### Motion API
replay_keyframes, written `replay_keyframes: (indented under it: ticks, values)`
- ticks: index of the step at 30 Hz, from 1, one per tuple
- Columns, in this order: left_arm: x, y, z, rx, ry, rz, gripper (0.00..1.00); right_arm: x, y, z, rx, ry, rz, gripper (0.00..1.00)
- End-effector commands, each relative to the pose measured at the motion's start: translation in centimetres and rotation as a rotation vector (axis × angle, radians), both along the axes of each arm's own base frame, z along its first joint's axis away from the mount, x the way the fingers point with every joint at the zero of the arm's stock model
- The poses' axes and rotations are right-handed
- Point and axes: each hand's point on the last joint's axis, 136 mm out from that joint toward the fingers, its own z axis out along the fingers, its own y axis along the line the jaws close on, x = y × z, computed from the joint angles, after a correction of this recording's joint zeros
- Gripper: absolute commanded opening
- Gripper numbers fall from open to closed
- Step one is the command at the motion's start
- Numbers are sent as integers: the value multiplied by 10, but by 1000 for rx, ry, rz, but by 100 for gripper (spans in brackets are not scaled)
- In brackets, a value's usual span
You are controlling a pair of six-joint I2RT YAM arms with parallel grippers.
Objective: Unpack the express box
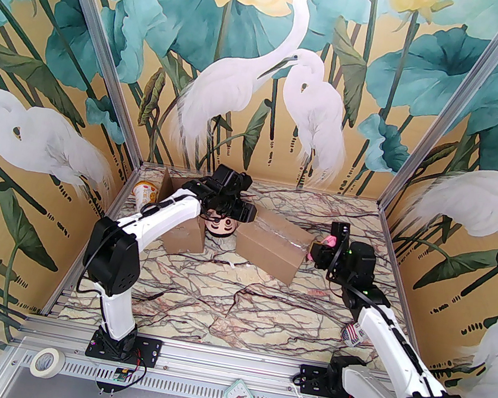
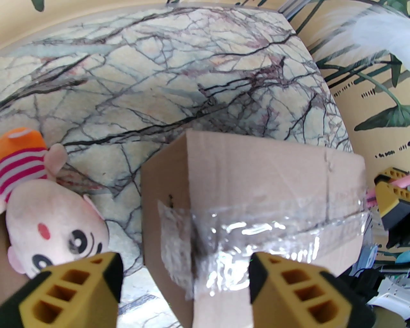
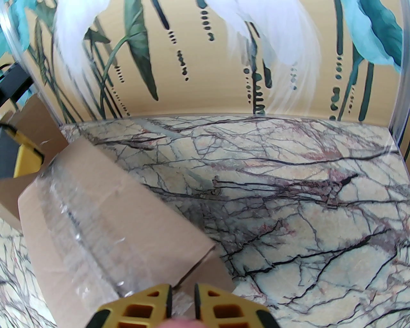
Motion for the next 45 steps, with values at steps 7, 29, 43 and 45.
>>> replay_keyframes:
  ticks: [7,29,43,45]
  values:
    - [-44,-77,58,224,-569,-575,99,4,-51,41,382,-34,-285,0]
    - [-128,-156,-5,228,-719,-1214,96,10,-53,36,702,-54,-339,0]
    - [-115,-163,-20,254,-729,-1179,98,12,-52,21,771,-31,-349,0]
    - [-113,-164,-24,256,-725,-1178,98,12,-51,21,775,-32,-345,0]
